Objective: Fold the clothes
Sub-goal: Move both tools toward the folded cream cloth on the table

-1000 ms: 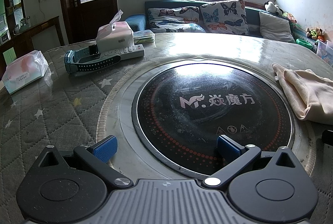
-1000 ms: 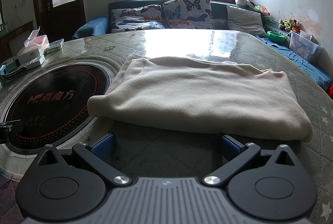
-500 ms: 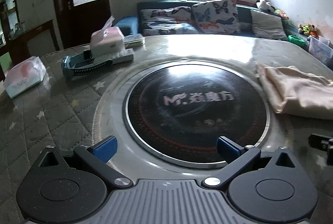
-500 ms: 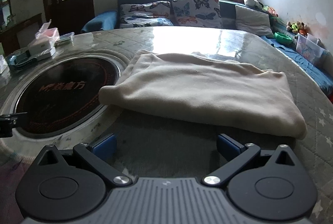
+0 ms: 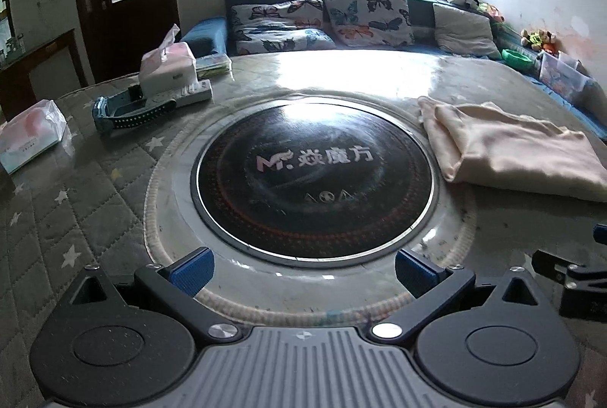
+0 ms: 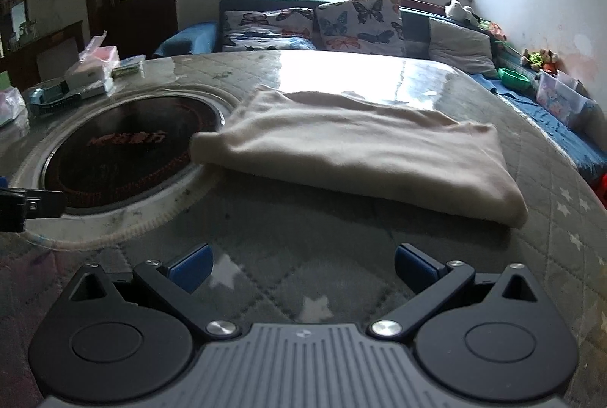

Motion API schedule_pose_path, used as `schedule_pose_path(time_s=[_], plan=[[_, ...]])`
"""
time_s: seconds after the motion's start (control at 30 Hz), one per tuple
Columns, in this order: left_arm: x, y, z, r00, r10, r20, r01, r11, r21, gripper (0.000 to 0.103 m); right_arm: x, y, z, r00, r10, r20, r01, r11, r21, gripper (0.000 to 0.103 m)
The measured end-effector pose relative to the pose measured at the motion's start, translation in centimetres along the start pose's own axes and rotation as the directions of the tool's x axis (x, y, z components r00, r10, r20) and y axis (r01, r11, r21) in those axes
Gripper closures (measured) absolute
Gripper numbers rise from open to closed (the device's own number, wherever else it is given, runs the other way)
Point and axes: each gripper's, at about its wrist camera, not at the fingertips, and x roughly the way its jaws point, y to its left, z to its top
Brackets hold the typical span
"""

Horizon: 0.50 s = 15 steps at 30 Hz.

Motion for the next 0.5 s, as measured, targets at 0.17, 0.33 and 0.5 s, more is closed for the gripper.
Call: schedule_pose_path(time_s=[0.17, 0.33, 0.5], plan=[[-0.1, -0.6, -0.5, 1.000, -0.018, -0.010, 0.018, 1.000, 0.014, 0.000, 0.4, -0.8, -0.6, 1.000, -0.005, -0.004, 0.005, 0.999, 0.043, 0.000], [-0.2, -0.9, -0.6, 0.999, -0.028, -0.016, 0.028, 1.000, 0.012, 0.000, 0.6, -0.8, -0.7, 1.000, -0.005, -0.008, 0.006, 0.999, 0.044, 0.000], [-0.2, -1.2, -0.7, 0.999, -0.030, -0.019, 0.031, 0.999, 0.022, 0.000, 0.7, -0.9, -0.8, 1.000, -0.002, -0.011, 0.003, 0.999, 0.049, 0.000]])
